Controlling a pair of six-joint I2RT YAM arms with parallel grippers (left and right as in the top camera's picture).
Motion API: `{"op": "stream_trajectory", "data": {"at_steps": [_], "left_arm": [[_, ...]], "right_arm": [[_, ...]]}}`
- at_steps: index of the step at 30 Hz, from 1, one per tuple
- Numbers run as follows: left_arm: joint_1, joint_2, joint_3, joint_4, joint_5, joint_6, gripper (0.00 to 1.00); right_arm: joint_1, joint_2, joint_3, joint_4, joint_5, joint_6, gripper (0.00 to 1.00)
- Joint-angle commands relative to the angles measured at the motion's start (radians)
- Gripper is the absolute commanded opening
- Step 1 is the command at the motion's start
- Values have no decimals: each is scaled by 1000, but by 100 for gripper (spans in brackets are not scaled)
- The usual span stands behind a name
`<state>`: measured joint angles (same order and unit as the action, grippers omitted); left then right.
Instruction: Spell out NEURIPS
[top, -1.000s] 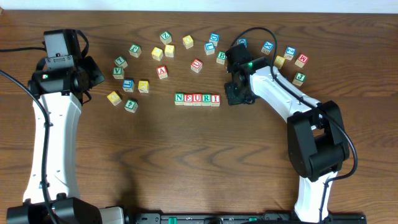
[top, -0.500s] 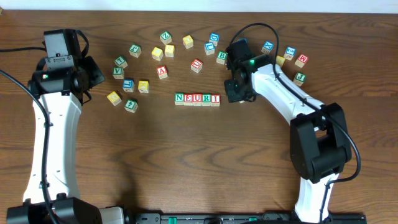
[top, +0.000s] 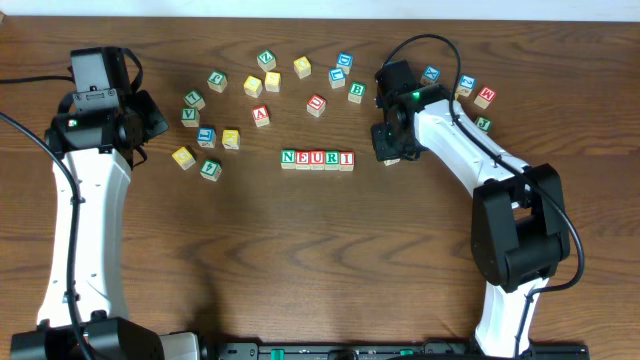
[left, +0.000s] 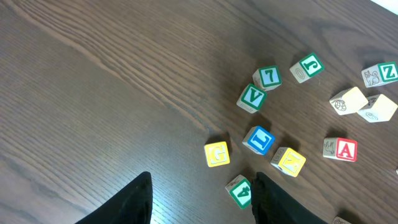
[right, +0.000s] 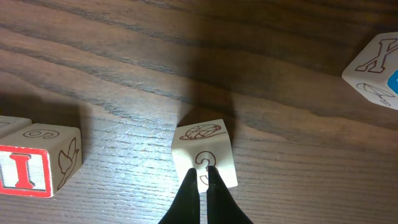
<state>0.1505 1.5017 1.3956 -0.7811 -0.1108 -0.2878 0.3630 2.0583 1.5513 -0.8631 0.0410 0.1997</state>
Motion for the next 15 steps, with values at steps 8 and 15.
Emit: {"op": "stream_trajectory", "data": {"at_steps": [8,15], "left_arm": [[3,4,13,1,-2,-2,50],[3,4,13,1,-2,-2,50]], "right_arm": [[18,-10,-2,3,5,-14,1],[25,-10,-3,2,5,-14,1]]}}
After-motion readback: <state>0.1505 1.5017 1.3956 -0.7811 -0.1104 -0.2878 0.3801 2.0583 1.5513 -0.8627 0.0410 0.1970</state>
